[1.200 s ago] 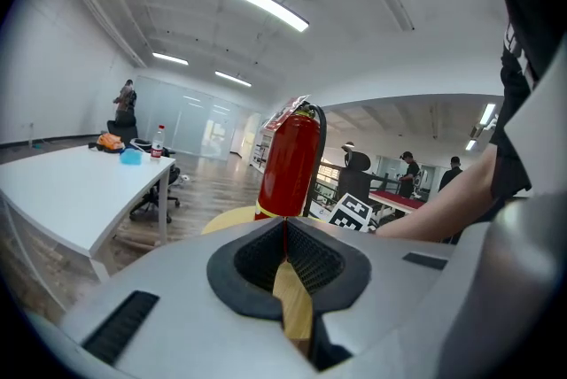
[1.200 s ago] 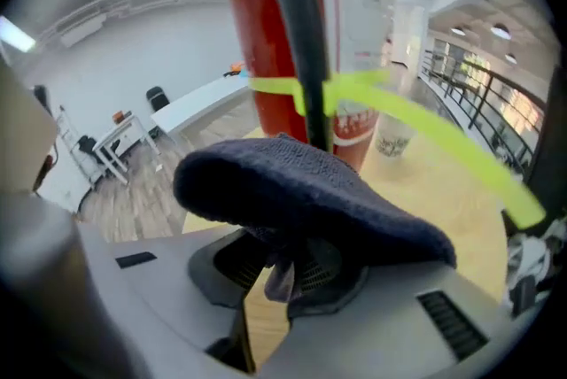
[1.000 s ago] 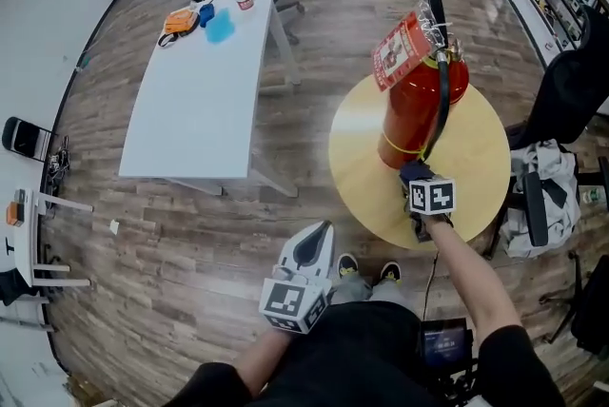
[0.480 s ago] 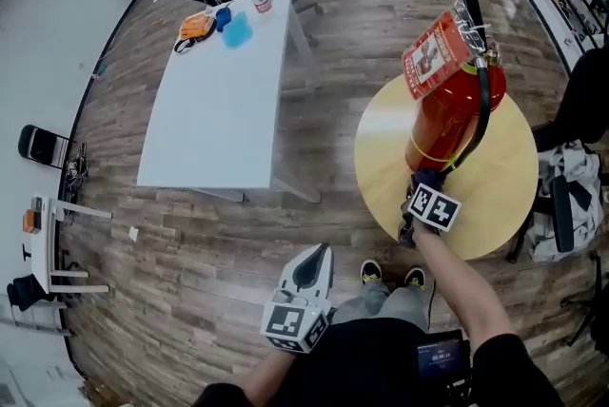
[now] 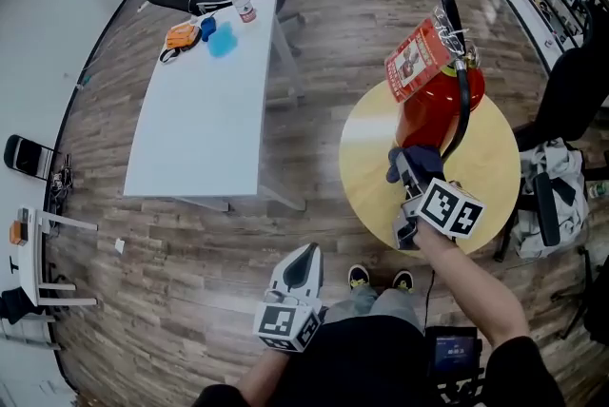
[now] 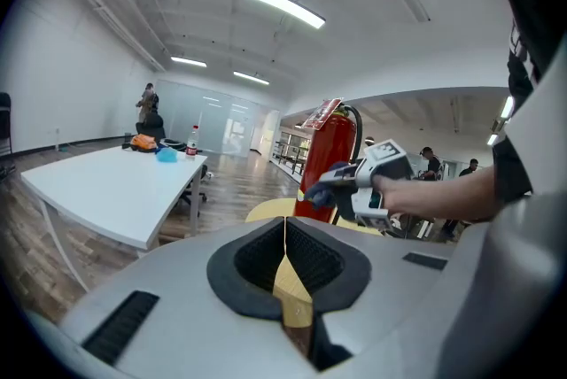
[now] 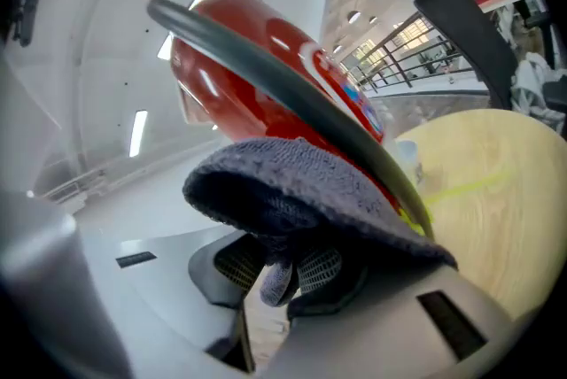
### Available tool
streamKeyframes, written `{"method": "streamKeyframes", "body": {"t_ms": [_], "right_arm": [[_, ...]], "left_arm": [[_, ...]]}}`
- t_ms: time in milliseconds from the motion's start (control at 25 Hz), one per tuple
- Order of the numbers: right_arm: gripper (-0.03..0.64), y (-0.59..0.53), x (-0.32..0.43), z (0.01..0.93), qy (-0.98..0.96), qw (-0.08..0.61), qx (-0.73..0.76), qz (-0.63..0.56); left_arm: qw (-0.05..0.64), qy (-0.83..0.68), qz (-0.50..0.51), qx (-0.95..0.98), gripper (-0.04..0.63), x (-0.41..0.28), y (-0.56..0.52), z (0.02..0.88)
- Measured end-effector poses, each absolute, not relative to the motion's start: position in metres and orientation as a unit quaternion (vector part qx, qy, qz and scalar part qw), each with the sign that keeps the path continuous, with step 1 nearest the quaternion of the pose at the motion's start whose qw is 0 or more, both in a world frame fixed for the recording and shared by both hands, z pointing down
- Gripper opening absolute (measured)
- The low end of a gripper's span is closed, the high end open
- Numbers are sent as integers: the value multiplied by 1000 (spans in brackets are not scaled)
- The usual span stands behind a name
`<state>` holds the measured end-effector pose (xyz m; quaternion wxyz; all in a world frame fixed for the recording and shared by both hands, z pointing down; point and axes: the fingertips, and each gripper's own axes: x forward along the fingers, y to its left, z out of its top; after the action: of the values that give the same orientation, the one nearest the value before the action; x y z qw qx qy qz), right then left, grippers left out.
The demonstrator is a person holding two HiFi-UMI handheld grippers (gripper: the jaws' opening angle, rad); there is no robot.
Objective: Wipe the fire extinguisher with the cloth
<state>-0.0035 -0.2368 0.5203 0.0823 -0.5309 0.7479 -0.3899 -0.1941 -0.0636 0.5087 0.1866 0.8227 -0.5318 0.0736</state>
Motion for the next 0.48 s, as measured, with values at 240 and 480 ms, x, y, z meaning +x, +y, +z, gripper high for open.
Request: {"method": "streamKeyframes", "body": {"t_ms": [240, 480], "right_arm": [[71, -245, -13, 378, 785, 216, -438, -382], [71, -252, -11, 352, 755, 296, -404, -424]], "left_arm": [[181, -524, 62, 830, 23, -188, -68, 504], [174, -523, 51, 833, 23, -186, -71, 498]]}}
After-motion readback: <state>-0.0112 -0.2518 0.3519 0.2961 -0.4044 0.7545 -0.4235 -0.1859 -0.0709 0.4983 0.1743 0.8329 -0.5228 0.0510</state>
